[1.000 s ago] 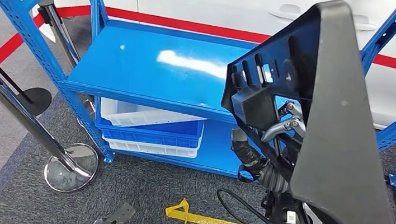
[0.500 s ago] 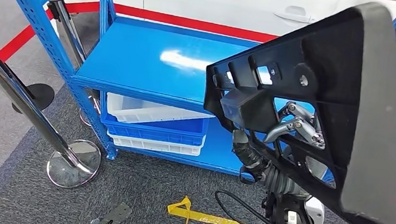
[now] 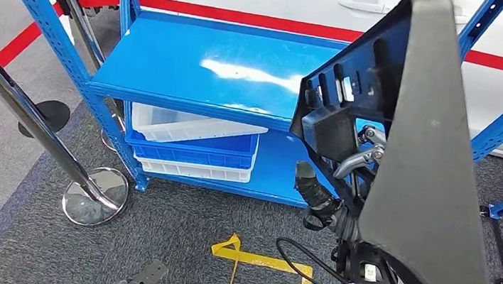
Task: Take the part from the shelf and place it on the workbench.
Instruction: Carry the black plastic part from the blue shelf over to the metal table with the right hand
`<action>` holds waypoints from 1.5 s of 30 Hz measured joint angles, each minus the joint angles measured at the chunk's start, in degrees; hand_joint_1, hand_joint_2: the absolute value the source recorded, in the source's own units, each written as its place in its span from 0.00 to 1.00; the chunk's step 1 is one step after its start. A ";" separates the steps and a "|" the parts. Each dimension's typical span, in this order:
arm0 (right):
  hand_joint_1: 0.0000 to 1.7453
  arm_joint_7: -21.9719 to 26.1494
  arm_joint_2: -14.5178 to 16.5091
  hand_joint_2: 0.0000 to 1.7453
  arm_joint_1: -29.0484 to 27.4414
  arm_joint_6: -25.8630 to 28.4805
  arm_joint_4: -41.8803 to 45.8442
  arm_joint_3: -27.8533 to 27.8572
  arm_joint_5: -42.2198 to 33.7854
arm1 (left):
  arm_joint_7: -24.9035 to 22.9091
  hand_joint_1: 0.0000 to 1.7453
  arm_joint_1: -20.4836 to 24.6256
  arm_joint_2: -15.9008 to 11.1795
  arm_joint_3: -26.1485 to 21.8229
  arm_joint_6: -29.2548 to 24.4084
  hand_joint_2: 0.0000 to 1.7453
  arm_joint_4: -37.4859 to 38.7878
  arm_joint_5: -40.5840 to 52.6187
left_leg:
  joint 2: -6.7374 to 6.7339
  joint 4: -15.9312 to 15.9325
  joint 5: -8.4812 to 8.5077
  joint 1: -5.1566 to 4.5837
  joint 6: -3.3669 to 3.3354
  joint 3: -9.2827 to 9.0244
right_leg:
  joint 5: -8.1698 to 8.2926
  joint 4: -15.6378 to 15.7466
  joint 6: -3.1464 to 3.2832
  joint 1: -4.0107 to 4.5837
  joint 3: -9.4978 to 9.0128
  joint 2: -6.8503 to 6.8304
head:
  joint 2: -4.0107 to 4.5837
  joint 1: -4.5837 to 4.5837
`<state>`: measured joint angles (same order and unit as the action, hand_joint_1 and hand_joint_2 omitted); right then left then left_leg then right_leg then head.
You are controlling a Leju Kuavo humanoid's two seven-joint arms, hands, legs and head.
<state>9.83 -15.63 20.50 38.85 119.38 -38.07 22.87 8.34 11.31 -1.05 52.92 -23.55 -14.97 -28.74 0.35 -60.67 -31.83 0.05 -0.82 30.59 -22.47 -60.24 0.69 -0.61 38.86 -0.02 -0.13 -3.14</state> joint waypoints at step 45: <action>1.00 2.75 0.38 1.00 0.09 -0.53 -0.04 -0.49 -9.26 | 0.19 0.00 -0.98 -0.41 0.00 -1.16 1.00 0.04 0.58 | -3.56 2.51 4.13 0.13 -1.47 1.50 | -4.24 -3.76 -2.39 -0.25 -2.97 -2.33 | 0.00 0.68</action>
<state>12.58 -15.25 20.59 38.32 119.33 -38.56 13.61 8.53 10.33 -1.46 52.92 -24.71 -14.93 -28.15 -3.21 -58.15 -27.70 0.18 -2.29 32.09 -26.71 -64.01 -1.70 -0.87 35.89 -2.35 -0.13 -2.46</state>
